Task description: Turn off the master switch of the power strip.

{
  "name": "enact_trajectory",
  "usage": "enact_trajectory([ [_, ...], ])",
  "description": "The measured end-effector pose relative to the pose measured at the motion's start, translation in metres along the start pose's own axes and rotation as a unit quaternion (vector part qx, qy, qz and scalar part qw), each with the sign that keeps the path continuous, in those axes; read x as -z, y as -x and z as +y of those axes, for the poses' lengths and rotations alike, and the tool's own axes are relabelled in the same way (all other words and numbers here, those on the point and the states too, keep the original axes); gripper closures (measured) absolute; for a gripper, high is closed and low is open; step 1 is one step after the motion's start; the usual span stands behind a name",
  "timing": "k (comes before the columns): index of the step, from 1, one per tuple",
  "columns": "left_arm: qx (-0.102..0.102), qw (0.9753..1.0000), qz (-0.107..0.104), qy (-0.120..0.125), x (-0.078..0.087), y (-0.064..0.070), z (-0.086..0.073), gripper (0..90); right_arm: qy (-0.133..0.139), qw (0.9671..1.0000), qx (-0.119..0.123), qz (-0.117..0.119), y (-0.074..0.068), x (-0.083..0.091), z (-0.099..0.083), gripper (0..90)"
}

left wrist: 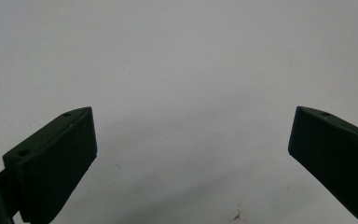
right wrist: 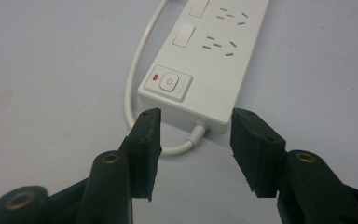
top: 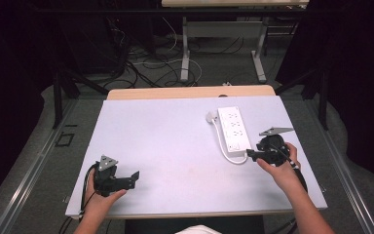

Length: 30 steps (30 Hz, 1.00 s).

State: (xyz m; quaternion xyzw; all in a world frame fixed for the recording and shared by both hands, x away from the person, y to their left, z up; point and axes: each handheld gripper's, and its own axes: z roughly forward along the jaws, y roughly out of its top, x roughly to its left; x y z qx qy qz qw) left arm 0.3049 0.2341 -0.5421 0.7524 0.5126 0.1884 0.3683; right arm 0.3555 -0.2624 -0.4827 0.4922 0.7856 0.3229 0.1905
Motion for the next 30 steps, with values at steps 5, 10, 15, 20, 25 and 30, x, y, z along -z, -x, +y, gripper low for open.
enact_trajectory([
  [5, -0.001, 1.0000, 0.001, 0.002, 0.000, 0.000, 0.000, 1.3, -0.014, 0.9998, 0.011, 0.001, 0.001, -0.002, 0.008, 58.0],
  [10, -0.004, 1.0000, -0.001, -0.003, 0.000, -0.001, 0.000, 1.2, -0.022, 0.9995, 0.022, 0.004, 0.002, -0.003, 0.013, 60.6],
  [15, -0.004, 1.0000, -0.001, -0.002, 0.000, -0.001, 0.000, 1.2, -0.039, 0.9990, 0.020, 0.010, 0.003, -0.007, 0.017, 65.3],
  [20, -0.003, 1.0000, -0.001, -0.003, 0.000, -0.001, 0.000, 1.3, -0.052, 0.9983, 0.025, 0.013, 0.003, -0.012, 0.020, 68.2],
  [25, -0.003, 1.0000, -0.001, -0.003, 0.000, -0.001, 0.000, 1.3, -0.060, 0.9977, 0.028, 0.014, 0.004, -0.015, 0.024, 72.8],
  [30, -0.002, 1.0000, -0.001, -0.005, 0.000, 0.000, 0.000, 1.3, -0.068, 0.9971, 0.031, 0.017, 0.003, -0.019, 0.028, 75.1],
])
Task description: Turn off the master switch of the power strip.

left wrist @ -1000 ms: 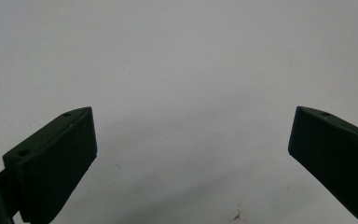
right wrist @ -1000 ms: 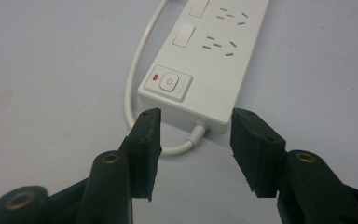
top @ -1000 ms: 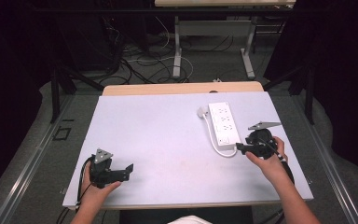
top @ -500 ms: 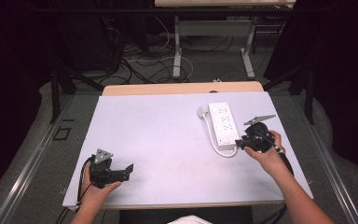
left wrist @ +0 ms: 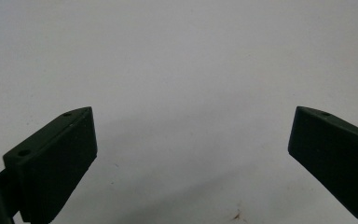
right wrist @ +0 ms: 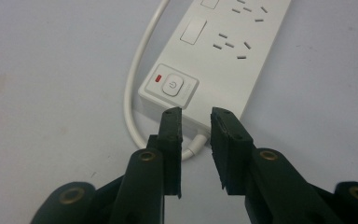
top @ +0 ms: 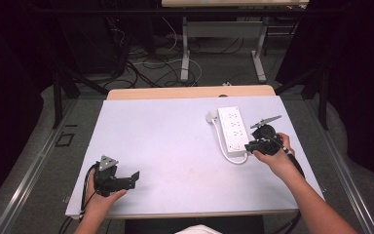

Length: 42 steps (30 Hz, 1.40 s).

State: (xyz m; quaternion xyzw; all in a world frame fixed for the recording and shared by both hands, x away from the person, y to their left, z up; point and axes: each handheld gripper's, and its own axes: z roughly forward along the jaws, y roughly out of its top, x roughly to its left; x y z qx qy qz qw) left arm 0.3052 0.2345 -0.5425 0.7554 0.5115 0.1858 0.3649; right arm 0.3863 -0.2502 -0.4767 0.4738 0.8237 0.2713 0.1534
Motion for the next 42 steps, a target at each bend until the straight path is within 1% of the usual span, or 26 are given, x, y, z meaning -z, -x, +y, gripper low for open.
enact_trajectory([
  [1, 0.000, 1.0000, 0.000, 0.000, 0.000, 0.000, 0.000, 1.3, -0.003, 1.0000, -0.005, 0.002, -0.001, -0.001, 0.001, 76.3],
  [3, 0.001, 1.0000, 0.000, 0.002, 0.000, 0.000, 0.000, 1.3, -0.005, 1.0000, 0.000, 0.000, 0.000, -0.003, 0.002, 77.8],
  [7, 0.000, 1.0000, 0.000, 0.001, 0.000, -0.001, 0.000, 1.4, -0.010, 0.9999, -0.003, 0.005, 0.001, -0.006, 0.003, 80.4],
  [8, 0.000, 1.0000, 0.000, 0.002, 0.000, -0.001, 0.000, 1.4, -0.014, 0.9999, 0.004, 0.004, 0.001, -0.008, 0.004, 81.5],
  [9, 0.000, 1.0000, 0.000, 0.001, 0.000, -0.001, 0.000, 1.4, -0.014, 0.9999, 0.001, 0.002, 0.001, -0.009, 0.005, 82.3],
  [13, -0.001, 1.0000, 0.000, 0.001, 0.000, -0.001, 0.000, 1.5, -0.016, 0.9999, 0.002, 0.002, 0.001, -0.011, 0.007, 83.5],
  [14, -0.001, 1.0000, 0.000, -0.002, 0.000, -0.001, 0.000, 1.6, -0.017, 0.9998, -0.004, 0.006, 0.001, -0.012, 0.008, 84.7],
  [15, -0.001, 1.0000, 0.000, 0.000, 0.000, -0.001, 0.000, 1.6, -0.017, 0.9998, 0.000, 0.006, 0.001, -0.013, 0.009, 85.5],
  [16, 0.000, 1.0000, 0.001, 0.003, -0.001, -0.001, 0.000, 1.6, -0.018, 0.9998, -0.003, 0.009, 0.001, -0.014, 0.010, 86.1],
  [17, -0.001, 1.0000, 0.000, 0.000, 0.000, -0.001, 0.000, 1.6, -0.017, 0.9998, 0.003, 0.006, 0.001, -0.015, 0.010, 86.9],
  [18, -0.001, 1.0000, 0.000, 0.000, 0.000, -0.001, 0.000, 1.6, -0.017, 0.9998, -0.002, 0.007, 0.000, -0.016, 0.011, 87.3],
  [19, 0.000, 1.0000, 0.001, 0.003, -0.001, -0.001, 0.000, 1.6, -0.019, 0.9998, 0.001, 0.012, 0.001, -0.017, 0.012, 87.8],
  [21, -0.001, 1.0000, 0.000, 0.000, 0.000, -0.001, 0.000, 1.6, -0.018, 0.9998, -0.001, 0.008, 0.000, -0.018, 0.013, 88.5],
  [22, -0.001, 1.0000, 0.000, 0.000, 0.000, -0.001, 0.000, 1.6, -0.021, 0.9997, -0.004, 0.011, -0.001, -0.020, 0.015, 88.9],
  [27, 0.001, 1.0000, 0.000, 0.000, -0.001, -0.001, 0.000, 1.6, -0.026, 0.9996, -0.002, 0.011, -0.002, -0.024, 0.018, 90.0],
  [28, 0.001, 1.0000, 0.000, 0.001, -0.001, -0.001, 0.000, 1.6, -0.026, 0.9996, -0.007, 0.009, -0.004, -0.026, 0.020, 90.0],
  [30, 0.001, 1.0000, 0.001, 0.001, -0.001, -0.001, 0.000, 1.6, -0.027, 0.9995, 0.002, 0.012, -0.004, -0.028, 0.021, 90.0],
  [31, 0.001, 1.0000, 0.001, 0.001, -0.001, -0.001, 0.000, 1.6, -0.028, 0.9995, -0.004, 0.011, -0.005, -0.030, 0.022, 90.0],
  [34, 0.001, 1.0000, 0.001, 0.001, -0.001, -0.001, 0.000, 1.6, -0.033, 0.9994, 0.000, 0.015, -0.006, -0.032, 0.023, 90.0],
  [35, 0.001, 1.0000, 0.001, 0.001, -0.001, -0.001, 0.000, 1.6, -0.034, 0.9993, -0.003, 0.016, -0.007, -0.034, 0.024, 90.0],
  [36, 0.001, 1.0000, 0.001, 0.001, -0.001, -0.001, 0.000, 1.6, -0.034, 0.9994, -0.003, 0.011, -0.007, -0.035, 0.025, 90.0],
  [38, 0.001, 1.0000, 0.001, 0.001, -0.001, -0.001, 0.000, 1.6, -0.035, 0.9993, -0.004, 0.015, -0.007, -0.037, 0.026, 90.0],
  [40, 0.000, 1.0000, 0.000, 0.001, -0.001, -0.001, 0.000, 1.6, -0.033, 0.9994, -0.004, 0.013, -0.008, -0.038, 0.027, 90.0],
  [41, 0.000, 1.0000, 0.000, 0.000, -0.001, -0.001, 0.000, 1.6, -0.035, 0.9992, -0.007, 0.016, -0.008, -0.039, 0.028, 90.0],
  [42, 0.000, 1.0000, 0.000, 0.000, -0.001, -0.001, 0.000, 1.6, -0.036, 0.9992, -0.002, 0.018, -0.008, -0.041, 0.029, 90.0],
])
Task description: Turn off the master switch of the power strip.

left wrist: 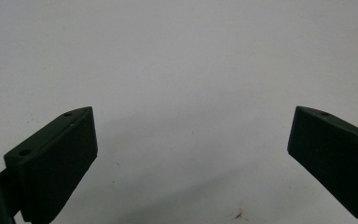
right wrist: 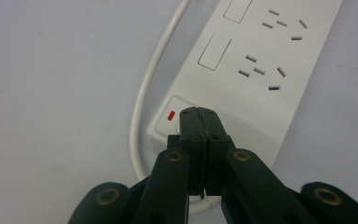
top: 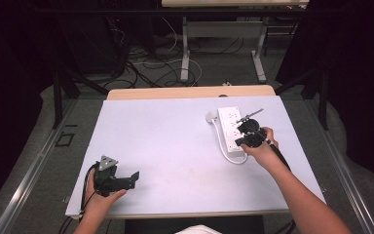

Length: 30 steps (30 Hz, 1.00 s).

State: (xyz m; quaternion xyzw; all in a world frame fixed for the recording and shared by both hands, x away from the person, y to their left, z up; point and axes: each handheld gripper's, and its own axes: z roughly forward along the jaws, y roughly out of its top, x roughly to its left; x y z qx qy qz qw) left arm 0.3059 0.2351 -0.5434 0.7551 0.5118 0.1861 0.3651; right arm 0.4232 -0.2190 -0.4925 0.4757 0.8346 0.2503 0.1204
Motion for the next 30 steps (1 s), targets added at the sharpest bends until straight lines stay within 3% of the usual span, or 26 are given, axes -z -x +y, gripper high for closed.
enact_trajectory([
  [22, 0.001, 1.0000, 0.000, 0.001, 0.000, 0.000, 0.000, 1.6, -0.020, 0.9997, 0.006, -0.016, -0.009, -0.020, 0.007, 90.0],
  [25, 0.001, 1.0000, 0.000, 0.001, 0.000, -0.001, 0.000, 1.6, -0.025, 0.9992, 0.021, -0.022, -0.008, -0.022, 0.007, 90.0],
  [30, 0.000, 1.0000, 0.000, 0.001, 0.000, -0.001, 0.000, 1.6, -0.021, 0.9994, 0.016, -0.022, -0.009, -0.025, 0.006, 90.0],
])
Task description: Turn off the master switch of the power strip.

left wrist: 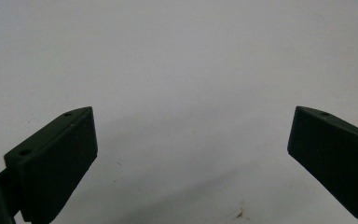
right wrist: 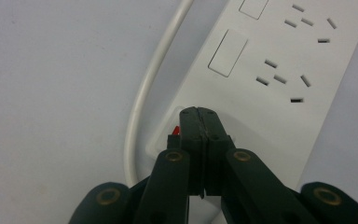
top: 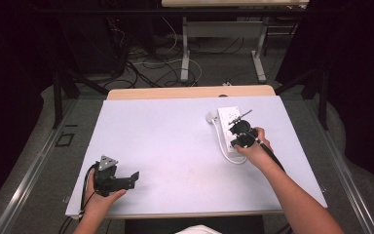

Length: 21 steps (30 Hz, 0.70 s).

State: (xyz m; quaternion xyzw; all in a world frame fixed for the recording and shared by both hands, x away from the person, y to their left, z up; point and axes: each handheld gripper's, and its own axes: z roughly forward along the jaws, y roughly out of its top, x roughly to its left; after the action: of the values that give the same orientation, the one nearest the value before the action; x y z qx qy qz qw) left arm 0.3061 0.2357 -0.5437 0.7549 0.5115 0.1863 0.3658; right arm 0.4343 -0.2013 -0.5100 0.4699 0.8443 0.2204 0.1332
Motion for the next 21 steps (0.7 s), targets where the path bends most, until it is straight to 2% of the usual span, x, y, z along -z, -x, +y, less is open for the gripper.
enact_trajectory([
  [4, 0.001, 1.0000, 0.000, -0.001, 0.0002, -0.0001, -0.0001, 1.6, -0.008, 1.0000, 0.004, -0.001, 0.0013, 0.0003, 0.0000, 90.0],
  [7, 0.001, 1.0000, 0.000, 0.000, 0.0005, 0.0001, -0.0001, 1.6, -0.010, 0.9999, -0.004, 0.006, 0.0012, 0.0005, 0.0001, 90.0],
  [11, 0.000, 1.0000, 0.000, 0.000, 0.0005, 0.0002, -0.0001, 1.6, -0.012, 0.9999, -0.002, 0.005, 0.0012, 0.0004, -0.0005, 90.0],
  [12, 0.000, 1.0000, 0.000, 0.000, 0.0005, 0.0003, -0.0001, 1.6, 0.012, 0.9999, 0.005, 0.005, 0.0016, -0.0032, -0.0026, 90.0],
  [13, 0.000, 1.0000, 0.000, 0.000, 0.0005, 0.0003, -0.0001, 1.6, -0.011, 0.9999, 0.001, 0.000, -0.0004, -0.0008, -0.0013, 90.0],
  [18, -0.002, 1.0000, 0.000, -0.002, 0.0000, 0.0012, -0.0001, 1.6, -0.013, 0.9998, 0.015, -0.009, -0.0009, -0.0020, -0.0020, 90.0],
  [20, -0.004, 1.0000, -0.001, -0.005, 0.0003, 0.0010, 0.0000, 1.6, -0.003, 0.9999, 0.009, -0.008, -0.0013, -0.0032, -0.0026, 90.0],
  [21, -0.007, 1.0000, -0.002, -0.006, 0.0004, 0.0006, -0.0001, 1.6, -0.008, 0.9999, 0.004, -0.007, -0.0017, -0.0022, -0.0024, 90.0],
])
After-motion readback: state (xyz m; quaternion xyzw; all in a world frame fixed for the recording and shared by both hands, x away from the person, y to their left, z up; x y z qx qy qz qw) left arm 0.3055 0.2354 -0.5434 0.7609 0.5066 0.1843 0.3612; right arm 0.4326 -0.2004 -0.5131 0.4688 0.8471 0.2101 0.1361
